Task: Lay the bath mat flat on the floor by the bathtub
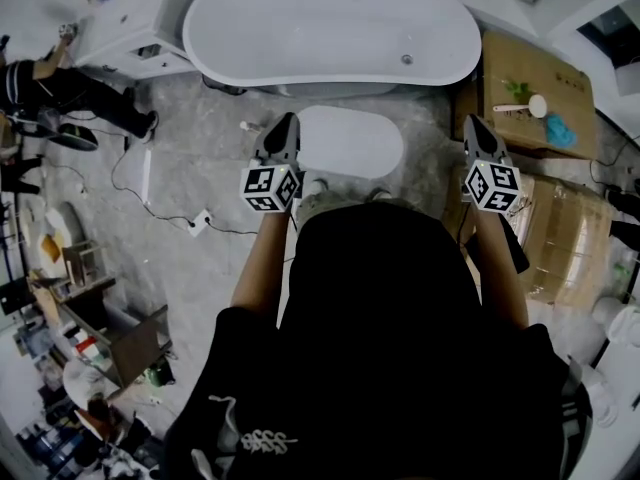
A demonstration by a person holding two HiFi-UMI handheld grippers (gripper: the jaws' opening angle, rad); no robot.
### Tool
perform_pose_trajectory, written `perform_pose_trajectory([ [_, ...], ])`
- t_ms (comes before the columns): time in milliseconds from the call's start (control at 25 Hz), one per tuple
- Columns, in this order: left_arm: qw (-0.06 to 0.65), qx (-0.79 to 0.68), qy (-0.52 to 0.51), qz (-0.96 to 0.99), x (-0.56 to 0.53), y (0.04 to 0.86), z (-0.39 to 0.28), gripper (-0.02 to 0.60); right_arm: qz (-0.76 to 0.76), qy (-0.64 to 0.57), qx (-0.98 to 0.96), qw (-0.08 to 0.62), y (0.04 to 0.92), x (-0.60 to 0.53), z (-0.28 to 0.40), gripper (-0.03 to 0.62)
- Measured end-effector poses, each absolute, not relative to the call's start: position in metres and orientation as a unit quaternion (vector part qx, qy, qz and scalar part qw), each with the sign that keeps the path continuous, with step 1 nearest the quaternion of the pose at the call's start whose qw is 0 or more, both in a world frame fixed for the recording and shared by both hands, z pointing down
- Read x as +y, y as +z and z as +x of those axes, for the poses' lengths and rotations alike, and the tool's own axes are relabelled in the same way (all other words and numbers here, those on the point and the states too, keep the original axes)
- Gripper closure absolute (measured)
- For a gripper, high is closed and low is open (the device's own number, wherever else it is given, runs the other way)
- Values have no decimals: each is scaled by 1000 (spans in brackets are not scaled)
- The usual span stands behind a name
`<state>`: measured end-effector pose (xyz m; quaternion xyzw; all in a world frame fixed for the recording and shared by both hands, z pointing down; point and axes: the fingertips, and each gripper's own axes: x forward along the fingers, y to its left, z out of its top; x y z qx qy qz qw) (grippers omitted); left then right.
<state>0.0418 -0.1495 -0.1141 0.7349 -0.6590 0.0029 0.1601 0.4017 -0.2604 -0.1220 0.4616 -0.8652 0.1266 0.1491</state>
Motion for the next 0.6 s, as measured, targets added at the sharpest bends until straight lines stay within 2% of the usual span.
perform_pose_trajectory([
  [600, 152, -660, -3, 736, -148, -125, 46, 551, 460, 140, -865, 142, -120, -251, 403, 571],
])
